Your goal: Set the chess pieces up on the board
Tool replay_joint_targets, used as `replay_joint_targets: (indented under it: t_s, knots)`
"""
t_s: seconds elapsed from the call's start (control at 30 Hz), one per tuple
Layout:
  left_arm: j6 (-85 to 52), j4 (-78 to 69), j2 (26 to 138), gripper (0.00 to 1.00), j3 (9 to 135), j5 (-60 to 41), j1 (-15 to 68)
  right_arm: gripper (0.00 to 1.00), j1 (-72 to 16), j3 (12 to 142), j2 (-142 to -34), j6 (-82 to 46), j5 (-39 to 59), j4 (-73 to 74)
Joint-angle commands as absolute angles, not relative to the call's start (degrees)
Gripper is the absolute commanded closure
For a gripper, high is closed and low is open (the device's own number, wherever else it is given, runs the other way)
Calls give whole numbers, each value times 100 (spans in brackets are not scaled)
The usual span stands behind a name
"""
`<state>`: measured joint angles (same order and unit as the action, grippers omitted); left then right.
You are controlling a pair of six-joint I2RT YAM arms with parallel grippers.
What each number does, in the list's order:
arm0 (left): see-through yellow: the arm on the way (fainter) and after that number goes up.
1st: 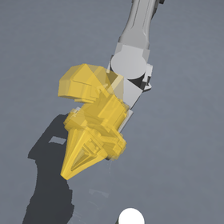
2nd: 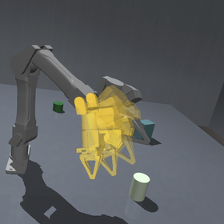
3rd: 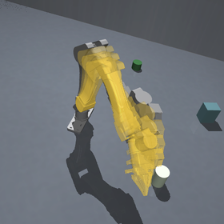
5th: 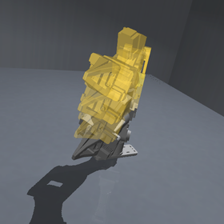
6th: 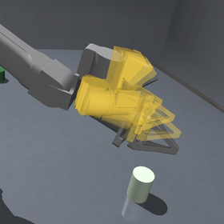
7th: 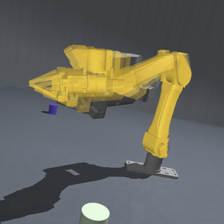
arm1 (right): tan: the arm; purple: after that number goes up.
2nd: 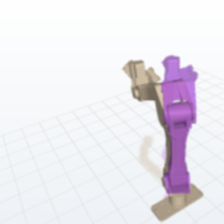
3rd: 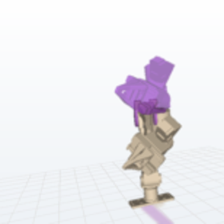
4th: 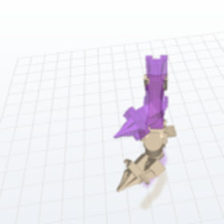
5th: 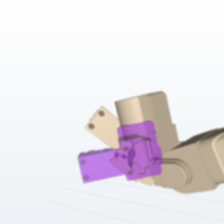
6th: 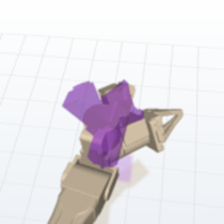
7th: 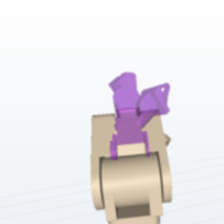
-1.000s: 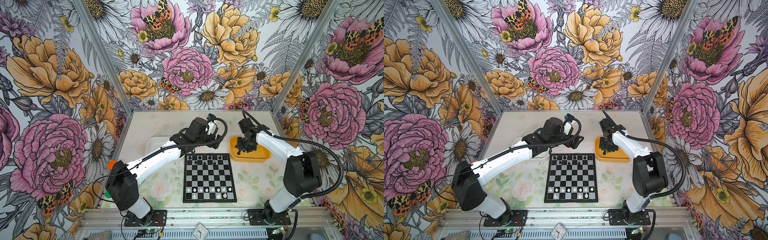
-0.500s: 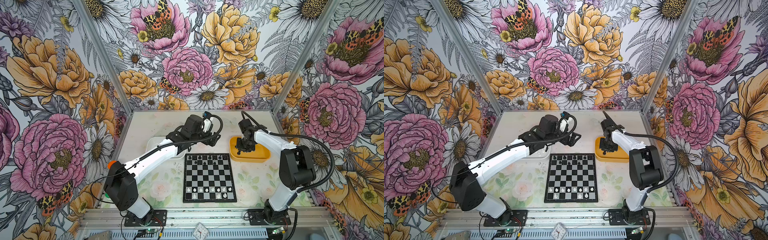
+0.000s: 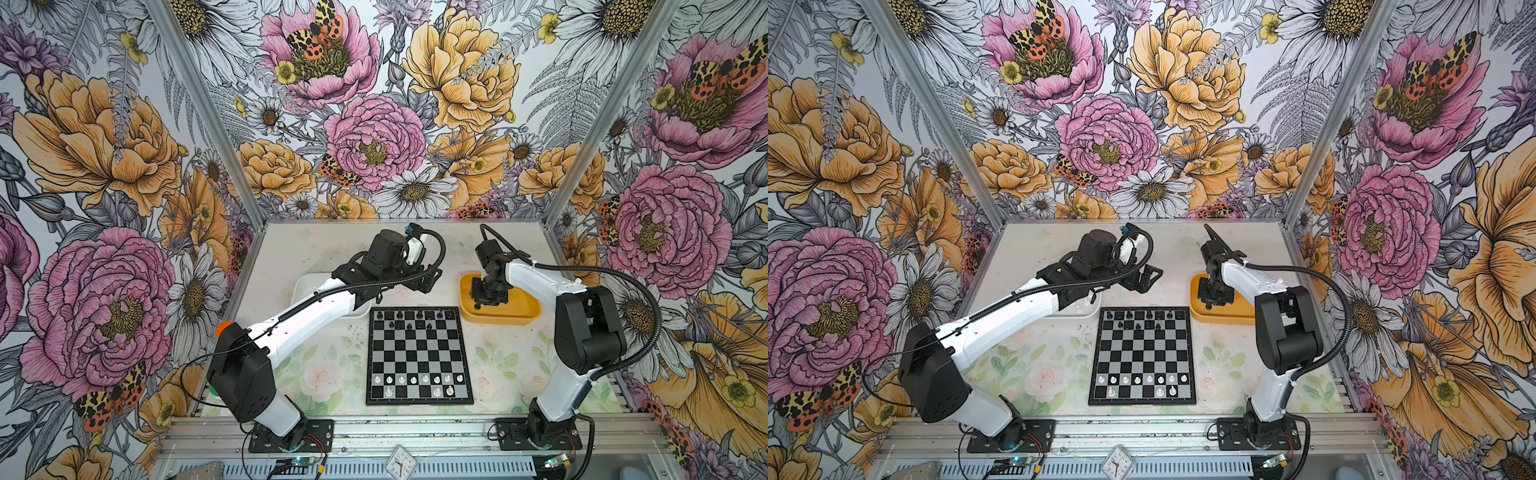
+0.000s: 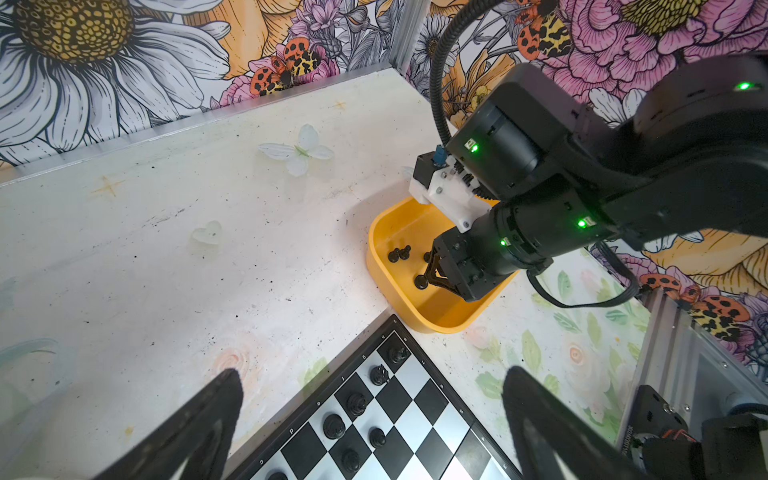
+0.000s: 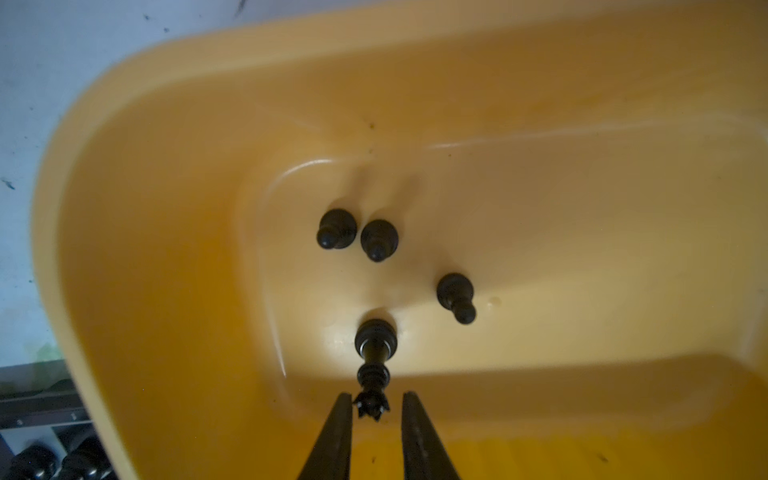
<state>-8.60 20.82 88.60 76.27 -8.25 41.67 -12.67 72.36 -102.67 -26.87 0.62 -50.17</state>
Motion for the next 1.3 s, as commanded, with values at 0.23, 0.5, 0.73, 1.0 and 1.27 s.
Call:
replay_joint_targets:
  t_s: [0.23, 0.5, 0.73, 1.0, 1.27]
  knots:
    - [-905, 2099, 8689, 1, 7517, -920, 4044, 79, -1221, 7329, -10458, -2619, 123, -4895]
    - [-897, 2088, 8680, 1, 7514, -922, 3999, 79, -1219, 7419, -10483, -2602, 157, -4904]
    - [-885, 2091, 8718, 1, 7550, -941, 3980, 79, -1221, 7540, -10529, -2576, 193, -4919]
    - [-888, 2092, 8714, 1, 7541, -957, 3946, 83, -1215, 7620, -10606, -2566, 122, -5017]
    - [-879, 2090, 8675, 1, 7491, -968, 3907, 86, -1211, 7705, -10583, -2549, 45, -5123]
